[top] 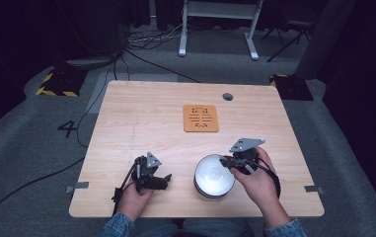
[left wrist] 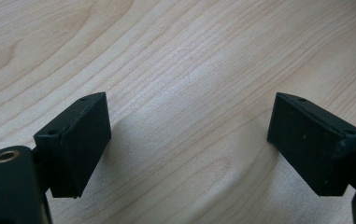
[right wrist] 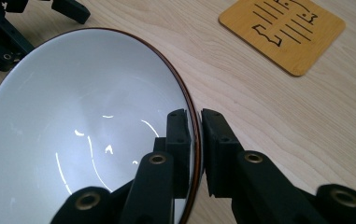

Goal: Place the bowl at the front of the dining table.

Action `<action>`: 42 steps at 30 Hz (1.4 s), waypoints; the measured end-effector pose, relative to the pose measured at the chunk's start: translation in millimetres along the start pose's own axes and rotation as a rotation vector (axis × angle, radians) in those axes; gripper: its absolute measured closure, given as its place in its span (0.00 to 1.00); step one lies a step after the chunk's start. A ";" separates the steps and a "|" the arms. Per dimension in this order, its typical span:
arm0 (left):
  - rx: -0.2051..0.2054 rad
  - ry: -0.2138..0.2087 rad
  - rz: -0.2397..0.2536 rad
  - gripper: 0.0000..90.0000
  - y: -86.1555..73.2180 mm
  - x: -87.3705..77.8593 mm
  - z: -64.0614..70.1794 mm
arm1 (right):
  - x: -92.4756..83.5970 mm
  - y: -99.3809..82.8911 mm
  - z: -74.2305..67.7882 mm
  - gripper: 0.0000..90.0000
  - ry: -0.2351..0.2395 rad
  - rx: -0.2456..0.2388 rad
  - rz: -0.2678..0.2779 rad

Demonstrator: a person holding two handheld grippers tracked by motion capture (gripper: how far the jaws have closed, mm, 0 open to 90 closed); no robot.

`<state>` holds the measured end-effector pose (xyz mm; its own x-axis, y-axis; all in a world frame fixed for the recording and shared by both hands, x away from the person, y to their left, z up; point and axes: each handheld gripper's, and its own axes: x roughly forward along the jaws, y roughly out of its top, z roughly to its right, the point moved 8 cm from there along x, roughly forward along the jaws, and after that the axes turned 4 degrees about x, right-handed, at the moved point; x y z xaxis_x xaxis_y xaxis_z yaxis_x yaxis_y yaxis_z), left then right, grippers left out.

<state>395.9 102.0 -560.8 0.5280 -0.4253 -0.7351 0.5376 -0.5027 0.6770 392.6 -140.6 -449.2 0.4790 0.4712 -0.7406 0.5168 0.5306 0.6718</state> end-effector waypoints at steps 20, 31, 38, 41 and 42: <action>-0.002 0.000 0.001 0.15 0.1 0.0 0.1 | -15.1 17.0 1.9 0.92 0.029 0.049 -0.023; 0.008 0.000 0.001 0.15 -0.6 -0.6 -0.1 | -20.1 46.6 4.7 0.92 0.037 0.056 -0.004; 0.009 0.001 0.003 0.15 -0.5 -0.6 -0.3 | -14.2 63.3 8.4 0.92 0.047 0.061 -0.003; 0.007 -0.001 0.002 0.15 -0.6 -0.7 -0.1 | -8.5 72.9 10.7 0.92 0.055 0.064 -0.018; 0.007 -0.003 0.003 0.15 -0.5 -0.6 0.0 | -5.7 77.3 12.6 0.92 0.050 0.062 -0.025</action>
<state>395.3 102.5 -560.7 0.5276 -0.4287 -0.7334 0.5316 -0.5067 0.6787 438.8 -111.2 -393.0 0.4298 0.4936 -0.7561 0.5723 0.4987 0.6510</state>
